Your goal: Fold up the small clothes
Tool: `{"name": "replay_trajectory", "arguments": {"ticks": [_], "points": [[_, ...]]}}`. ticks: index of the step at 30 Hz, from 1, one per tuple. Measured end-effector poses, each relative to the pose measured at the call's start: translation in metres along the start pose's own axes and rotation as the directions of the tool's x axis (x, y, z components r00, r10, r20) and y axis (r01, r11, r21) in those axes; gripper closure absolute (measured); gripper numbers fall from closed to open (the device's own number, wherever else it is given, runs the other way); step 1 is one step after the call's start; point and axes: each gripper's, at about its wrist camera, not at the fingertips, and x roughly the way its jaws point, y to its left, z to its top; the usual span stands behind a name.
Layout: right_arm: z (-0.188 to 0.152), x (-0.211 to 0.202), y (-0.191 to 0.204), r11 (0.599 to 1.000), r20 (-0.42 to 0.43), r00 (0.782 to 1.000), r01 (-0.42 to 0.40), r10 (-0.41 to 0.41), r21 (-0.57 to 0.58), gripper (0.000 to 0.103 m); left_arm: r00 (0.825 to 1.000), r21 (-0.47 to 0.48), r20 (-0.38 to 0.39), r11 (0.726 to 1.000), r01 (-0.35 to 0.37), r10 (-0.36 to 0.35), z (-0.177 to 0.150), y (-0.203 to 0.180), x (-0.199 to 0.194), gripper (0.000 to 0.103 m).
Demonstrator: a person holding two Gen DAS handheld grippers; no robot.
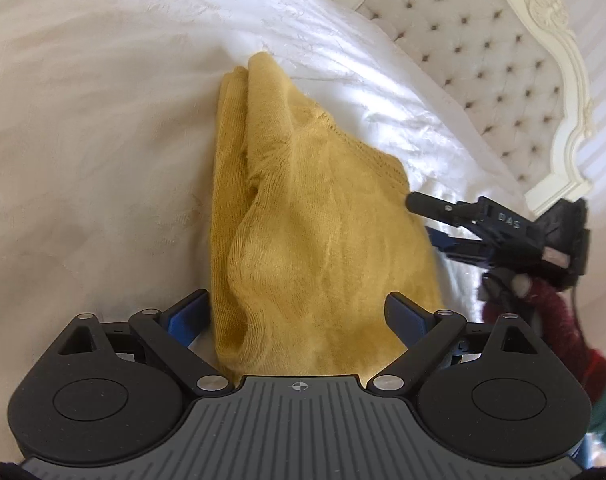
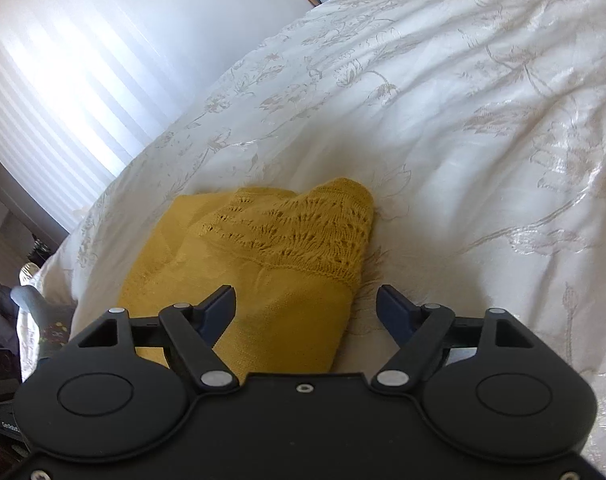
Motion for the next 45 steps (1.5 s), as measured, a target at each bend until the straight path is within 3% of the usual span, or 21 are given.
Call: {"name": "replay_trajectory", "arguments": {"ticks": [8,12,18,19,20,21,22,23,25,32,39,42,43,45], "points": [[0.0,0.024,-0.006,0.992,-0.028,0.992,-0.119,0.121,0.044,0.016,0.997,-0.068,-0.038,0.996,0.062,-0.064,0.006,0.006,0.011,0.007],[0.003,0.032,-0.008,0.986,-0.022,0.987,-0.159,0.16,0.056,0.015,0.99,-0.068,-0.06,0.99,0.122,-0.127,0.015,0.002,0.03,0.007],[0.01,0.043,-0.012,0.975,-0.01,0.978,-0.205,0.207,0.091,0.015,0.988,-0.036,-0.06,0.99,0.14,-0.142,0.02,-0.009,0.046,0.008],[0.011,0.045,-0.012,0.973,-0.011,0.977,-0.21,0.212,0.091,0.015,0.989,-0.031,-0.054,0.991,0.133,-0.135,0.02,-0.011,0.046,0.016],[0.012,0.045,-0.012,0.973,-0.012,0.976,-0.214,0.216,0.089,0.017,0.992,-0.017,-0.044,0.993,0.119,-0.12,0.018,-0.013,0.044,0.048],[0.013,0.044,-0.012,0.974,-0.01,0.977,-0.212,0.213,0.083,0.022,0.995,-0.002,-0.043,0.996,0.091,-0.091,0.016,-0.016,0.043,0.069],[0.013,0.043,-0.013,0.979,-0.009,0.982,-0.189,0.19,0.072,0.047,0.997,0.0,-0.043,0.998,0.066,-0.066,0.015,-0.016,0.044,0.084],[0.014,0.042,-0.013,0.987,-0.015,0.989,-0.147,0.148,0.062,0.06,0.997,-0.01,-0.036,0.998,0.066,-0.067,0.014,-0.016,0.043,0.085],[0.016,0.034,-0.016,0.987,-0.008,0.989,-0.15,0.15,0.057,0.065,0.998,-0.02,-0.013,0.998,0.067,-0.067,0.014,-0.02,0.042,0.086],[0.051,-0.003,-0.013,0.994,0.026,0.995,-0.094,0.096,-0.055,0.068,0.993,0.111,0.027,0.988,0.108,-0.112,0.041,-0.074,0.064,0.088],[0.102,-0.028,-0.058,0.994,0.112,0.993,0.059,-0.048,-0.096,0.068,0.984,0.103,-0.001,0.978,0.18,-0.181,0.061,-0.115,0.129,0.089],[0.115,-0.029,-0.085,0.986,0.132,0.981,0.154,-0.145,-0.06,0.065,0.983,0.061,-0.074,0.983,0.176,-0.171,0.047,-0.121,0.15,0.088],[0.116,-0.027,-0.097,0.979,0.125,0.972,0.203,-0.198,-0.03,0.059,0.985,0.064,-0.091,0.986,0.154,-0.148,0.04,-0.122,0.155,0.088],[0.113,-0.028,-0.117,0.95,0.124,0.942,0.313,-0.312,0.017,0.057,0.989,0.077,-0.109,0.991,0.105,-0.097,0.026,-0.119,0.156,0.085]]}}
